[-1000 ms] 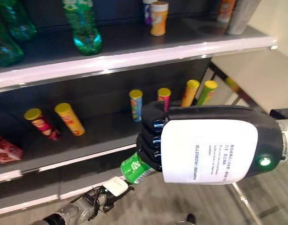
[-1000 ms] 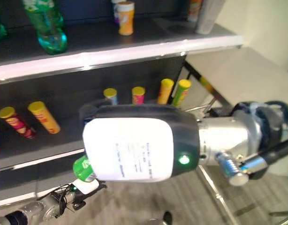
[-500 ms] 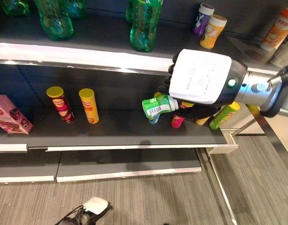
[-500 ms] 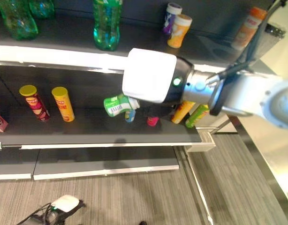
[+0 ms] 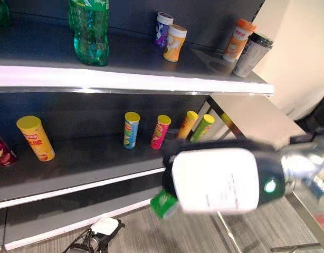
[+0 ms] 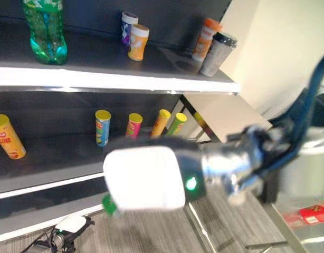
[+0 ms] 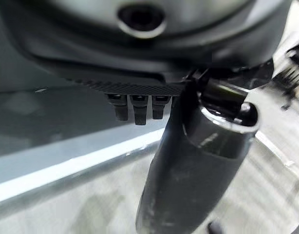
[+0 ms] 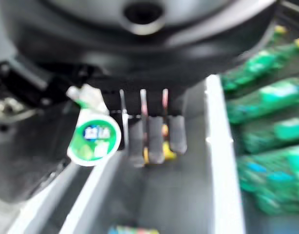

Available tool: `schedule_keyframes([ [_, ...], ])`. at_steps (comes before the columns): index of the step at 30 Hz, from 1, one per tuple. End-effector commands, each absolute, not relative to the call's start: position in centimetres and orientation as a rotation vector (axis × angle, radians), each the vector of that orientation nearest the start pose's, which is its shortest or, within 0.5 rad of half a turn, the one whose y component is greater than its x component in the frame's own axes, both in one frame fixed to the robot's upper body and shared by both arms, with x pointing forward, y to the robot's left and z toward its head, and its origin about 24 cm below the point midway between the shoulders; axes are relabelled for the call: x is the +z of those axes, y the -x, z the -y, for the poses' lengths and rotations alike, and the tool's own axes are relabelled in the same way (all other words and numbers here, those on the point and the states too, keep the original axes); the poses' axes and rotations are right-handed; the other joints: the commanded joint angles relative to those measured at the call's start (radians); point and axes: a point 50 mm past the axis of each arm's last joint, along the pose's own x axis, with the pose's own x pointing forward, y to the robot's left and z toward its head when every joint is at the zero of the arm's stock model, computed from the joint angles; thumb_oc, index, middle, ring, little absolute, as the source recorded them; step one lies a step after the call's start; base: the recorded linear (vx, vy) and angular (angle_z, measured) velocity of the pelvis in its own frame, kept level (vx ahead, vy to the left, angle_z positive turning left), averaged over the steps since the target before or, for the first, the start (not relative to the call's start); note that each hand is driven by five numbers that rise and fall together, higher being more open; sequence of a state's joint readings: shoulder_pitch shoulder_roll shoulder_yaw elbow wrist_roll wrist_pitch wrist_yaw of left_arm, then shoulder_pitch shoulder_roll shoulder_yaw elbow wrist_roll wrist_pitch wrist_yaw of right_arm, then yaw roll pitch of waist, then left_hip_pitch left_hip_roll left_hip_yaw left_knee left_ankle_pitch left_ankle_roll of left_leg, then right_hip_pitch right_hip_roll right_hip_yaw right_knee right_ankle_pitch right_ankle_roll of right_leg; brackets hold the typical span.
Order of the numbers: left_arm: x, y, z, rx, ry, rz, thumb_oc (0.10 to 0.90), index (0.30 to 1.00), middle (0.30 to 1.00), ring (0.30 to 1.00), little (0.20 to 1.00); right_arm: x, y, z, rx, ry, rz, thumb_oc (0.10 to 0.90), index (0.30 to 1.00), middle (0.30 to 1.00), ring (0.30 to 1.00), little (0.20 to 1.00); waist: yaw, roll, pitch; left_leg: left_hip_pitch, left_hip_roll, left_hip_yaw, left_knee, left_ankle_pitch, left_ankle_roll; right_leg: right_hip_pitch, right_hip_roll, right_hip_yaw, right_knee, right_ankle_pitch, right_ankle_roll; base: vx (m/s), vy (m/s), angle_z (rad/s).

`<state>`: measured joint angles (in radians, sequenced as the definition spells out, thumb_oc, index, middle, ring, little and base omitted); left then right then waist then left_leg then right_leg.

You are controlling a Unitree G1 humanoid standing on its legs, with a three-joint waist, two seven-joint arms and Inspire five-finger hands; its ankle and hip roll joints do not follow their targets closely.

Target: Put the goods on the table back onto the shelves and tidy them up.

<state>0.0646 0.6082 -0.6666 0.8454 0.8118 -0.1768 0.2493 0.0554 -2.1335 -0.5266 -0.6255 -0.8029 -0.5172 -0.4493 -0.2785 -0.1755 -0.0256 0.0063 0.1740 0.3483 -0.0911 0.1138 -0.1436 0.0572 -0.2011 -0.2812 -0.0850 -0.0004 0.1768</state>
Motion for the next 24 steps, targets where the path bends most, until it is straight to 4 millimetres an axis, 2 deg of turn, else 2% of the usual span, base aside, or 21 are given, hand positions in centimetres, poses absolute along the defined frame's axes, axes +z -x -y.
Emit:
schedule_keyframes([
  [1, -12.4, -12.5, -23.4, -0.731, -1.441, -0.498, 0.800, 0.900, 0.900, 0.900, 0.900, 31.2, -16.3, 12.2, 0.800, 2.510, 1.834, 0.400, 0.300, 0.300, 0.300, 0.300, 0.034, 0.058, -0.011, 0.153, 0.075, 0.071, 0.004, -0.160, -0.042, -0.034, 0.095, 0.058, 0.008, 0.063, -0.015, 0.02, -0.035, -0.06],
  [2, -12.5, -12.8, -23.0, -0.742, -1.446, -0.487, 0.800, 0.900, 0.900, 0.900, 0.900, 31.3, -16.2, 12.5, 0.814, 2.556, 1.819, 0.400, 0.300, 0.300, 0.300, 0.300, 0.047, 0.064, -0.004, 0.157, 0.078, 0.075, 0.004, -0.160, -0.044, -0.032, 0.098, 0.060, 0.008, 0.060, -0.017, 0.05, -0.068, -0.05],
  [4, -12.6, -12.7, -23.1, -0.767, -1.469, -0.490, 0.800, 0.900, 0.900, 0.900, 0.900, 31.6, -15.9, 12.7, 0.817, 2.627, 1.825, 0.400, 0.300, 0.300, 0.300, 0.300, 0.050, 0.057, -0.004, 0.165, 0.085, 0.085, 0.004, -0.157, -0.048, -0.030, 0.105, 0.067, 0.006, 0.056, -0.020, 0.04, -0.059, -0.07],
  [5, -12.6, -12.3, -23.9, -0.774, -1.492, -0.515, 0.800, 0.900, 0.900, 0.900, 0.900, 31.9, -15.9, 13.0, 0.789, 2.672, 1.834, 0.400, 0.300, 0.300, 0.300, 0.300, 0.041, 0.037, -0.011, 0.170, 0.089, 0.091, 0.004, -0.155, -0.051, -0.027, 0.110, 0.071, 0.005, 0.055, -0.022, 0.03, -0.041, -0.13],
  [8, -12.7, -11.4, -25.1, -0.785, -1.513, -0.562, 0.800, 0.900, 0.900, 0.900, 0.900, 32.4, -16.0, 13.6, 0.737, 2.745, 1.839, 0.400, 0.300, 0.300, 0.300, 0.300, 0.031, 0.006, -0.018, 0.175, 0.097, 0.101, 0.004, -0.144, -0.057, -0.027, 0.116, 0.075, 0.003, 0.054, -0.022, 0.02, -0.033, -0.21],
  [15, -12.7, -10.6, -25.9, -0.816, -1.535, -0.581, 0.800, 0.900, 0.900, 0.900, 0.900, 33.7, -17.1, 15.2, 0.617, 2.869, 1.790, 0.400, 0.300, 0.300, 0.300, 0.300, 0.015, -0.031, -0.026, 0.179, 0.105, 0.111, 0.004, -0.139, -0.065, -0.028, 0.126, 0.087, 0.001, 0.054, -0.022, 0.02, -0.024, -0.10],
  [17, -12.7, -10.1, -26.2, -0.821, -1.528, -0.594, 0.800, 0.900, 0.900, 0.900, 0.900, 34.3, -17.9, 16.4, 0.571, 2.924, 1.712, 0.400, 0.300, 0.300, 0.300, 0.300, 0.005, -0.043, -0.031, 0.182, 0.111, 0.115, 0.004, -0.138, -0.067, -0.029, 0.130, 0.089, 0.000, 0.053, -0.022, 0.03, -0.031, -0.04],
  [24, -12.7, -10.2, -26.4, -0.813, -1.536, -0.602, 0.800, 0.900, 0.900, 0.900, 0.900, 35.2, -19.3, 18.9, 0.485, 3.016, 1.543, 0.400, 0.300, 0.300, 0.300, 0.300, 0.011, -0.049, -0.027, 0.183, 0.117, 0.113, 0.004, -0.133, -0.072, -0.025, 0.136, 0.089, 0.000, 0.048, -0.027, 0.01, -0.020, -0.04],
])
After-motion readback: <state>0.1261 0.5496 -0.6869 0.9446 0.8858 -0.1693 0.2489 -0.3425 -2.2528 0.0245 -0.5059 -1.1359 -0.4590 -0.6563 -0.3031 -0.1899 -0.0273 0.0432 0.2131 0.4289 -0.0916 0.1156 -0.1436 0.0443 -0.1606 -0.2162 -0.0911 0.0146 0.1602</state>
